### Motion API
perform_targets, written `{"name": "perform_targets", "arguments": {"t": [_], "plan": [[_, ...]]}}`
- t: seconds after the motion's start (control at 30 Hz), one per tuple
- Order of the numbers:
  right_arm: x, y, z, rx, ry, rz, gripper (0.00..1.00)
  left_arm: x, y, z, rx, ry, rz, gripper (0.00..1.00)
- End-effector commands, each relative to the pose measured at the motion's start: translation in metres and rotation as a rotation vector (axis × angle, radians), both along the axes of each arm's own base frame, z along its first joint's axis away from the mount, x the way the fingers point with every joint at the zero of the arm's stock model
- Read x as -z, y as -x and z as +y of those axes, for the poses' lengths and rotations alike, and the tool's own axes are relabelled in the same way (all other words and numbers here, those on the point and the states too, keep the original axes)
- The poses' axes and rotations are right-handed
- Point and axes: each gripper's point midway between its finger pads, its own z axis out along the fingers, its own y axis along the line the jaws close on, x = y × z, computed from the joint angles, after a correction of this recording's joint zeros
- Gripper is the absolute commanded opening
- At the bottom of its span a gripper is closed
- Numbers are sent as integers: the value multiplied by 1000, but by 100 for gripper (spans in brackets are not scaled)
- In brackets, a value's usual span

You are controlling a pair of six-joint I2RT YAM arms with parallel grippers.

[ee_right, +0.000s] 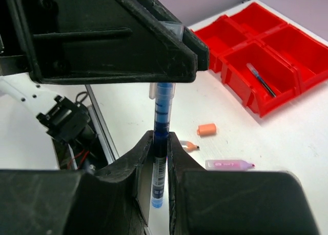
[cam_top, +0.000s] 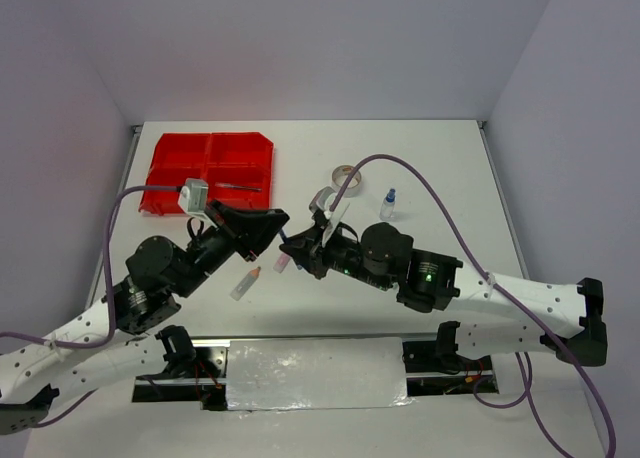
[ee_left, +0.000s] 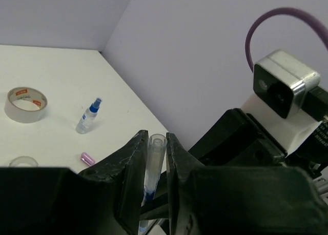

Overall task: Sort the stationery into containers
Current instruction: Close the pen cap on the pen.

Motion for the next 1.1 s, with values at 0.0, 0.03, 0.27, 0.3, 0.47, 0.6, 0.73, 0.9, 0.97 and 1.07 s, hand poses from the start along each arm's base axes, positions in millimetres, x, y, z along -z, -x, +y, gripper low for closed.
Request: {"name": "perform_targets", "arguments": {"t": [0.0, 0.03, 0.27, 0.3, 0.47, 0.6, 0.73, 0.9, 0.97, 1.07], "plan": [[-77, 32, 12, -149, -264, -86, 0, 48, 7, -17, 68, -205, 112, 33], [-75, 28, 11, -125, -261, -80, 0, 48, 7, -18, 71, -203, 114, 37], [-63, 17, 6, -55, -242, -50, 0, 49, 7, -18, 67, -176, 138, 63], [-62, 17, 6, -52, -242, -50, 0, 49, 7, -17, 66, -172, 136, 39], [-56, 10, 5, -11, -231, -41, 0, 42, 8, -10, 47, -160, 127, 0], [-50, -1, 3, 56, -226, -19, 0, 40, 6, -6, 27, -156, 122, 0], [-38, -11, -1, 113, -210, 15, 70, 43, -14, 4, -102, -182, 177, 0], [0, -32, -32, 291, -145, 106, 100, 32, -80, 44, -442, -175, 293, 0], [13, -33, -49, 342, -127, 127, 100, 30, -106, 52, -498, -167, 336, 0], [28, -33, -70, 387, -111, 142, 100, 34, -154, 86, -659, -140, 356, 0]]}}
